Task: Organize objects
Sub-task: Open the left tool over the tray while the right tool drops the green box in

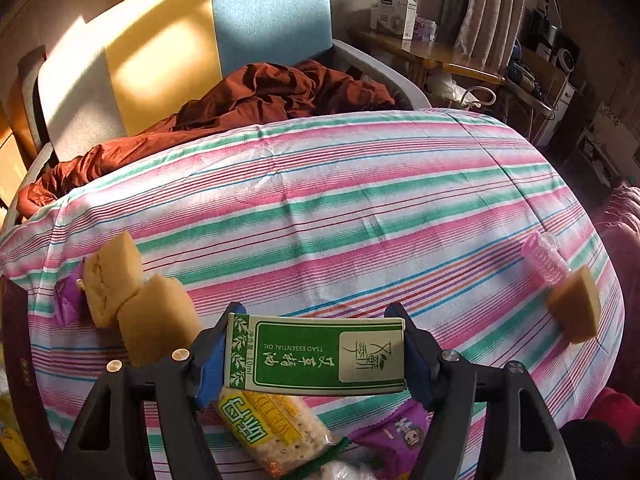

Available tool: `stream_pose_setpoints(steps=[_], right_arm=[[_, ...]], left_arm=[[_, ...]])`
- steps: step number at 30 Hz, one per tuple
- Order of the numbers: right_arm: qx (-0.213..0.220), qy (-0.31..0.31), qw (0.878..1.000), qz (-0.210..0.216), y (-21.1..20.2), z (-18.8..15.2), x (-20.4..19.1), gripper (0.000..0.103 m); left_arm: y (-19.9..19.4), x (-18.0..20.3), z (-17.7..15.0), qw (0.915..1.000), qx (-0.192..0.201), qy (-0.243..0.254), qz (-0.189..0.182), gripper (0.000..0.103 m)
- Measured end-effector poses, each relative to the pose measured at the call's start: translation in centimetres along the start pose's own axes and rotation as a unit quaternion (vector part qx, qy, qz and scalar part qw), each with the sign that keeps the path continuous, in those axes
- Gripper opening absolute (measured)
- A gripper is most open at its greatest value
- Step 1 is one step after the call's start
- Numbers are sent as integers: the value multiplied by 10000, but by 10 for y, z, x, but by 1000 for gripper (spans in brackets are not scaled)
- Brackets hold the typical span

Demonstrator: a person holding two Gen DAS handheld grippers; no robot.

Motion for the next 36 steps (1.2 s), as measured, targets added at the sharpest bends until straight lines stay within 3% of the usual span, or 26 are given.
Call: stream_pose_setpoints(steps=[5, 11, 16, 20, 27, 31, 33, 36], right_arm=[[322, -671, 9945, 743, -36, 2, -80, 72], [325, -1877, 9634, 1886, -71, -30, -203, 72], [-18, -2603, 9344, 2431, -67, -69, -295, 72], [-412, -2770, 9228, 2646, -47, -96, -344, 72], [-902, -2983, 9146, 2575, -13, -131, -388, 74], [-1151, -2968, 9106, 2635, 0, -143, -393, 75], [-1207, -2944, 9101, 2656, 2, -147, -391, 82], [-1211, -2926, 9088, 2715, 1, -151, -387, 85]], left_arm=[[-5, -15, -3, 9998, 33, -189, -16, 68], [-9, -27, -5, 9994, 60, -350, -29, 68], [-13, -34, -8, 9991, 99, -406, -31, 68], [-15, -42, -11, 9988, 108, -477, -30, 69], [-14, -58, -17, 9978, 35, -660, 23, 70], [-13, -63, -20, 9975, 4, -711, 43, 71], [-12, -65, -21, 9974, -9, -721, 48, 71], [-12, -63, -21, 9976, -11, -689, 48, 71]])
Point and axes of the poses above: each gripper's, at about its wrist camera, not at the fingertips, and y roughly the way its jaws point, x to its right, z to its top, the point moved 2 cm from there along y, roughly the way its jaws point, and after that the axes turned 7 degrees about z, right-handed, at the moved point
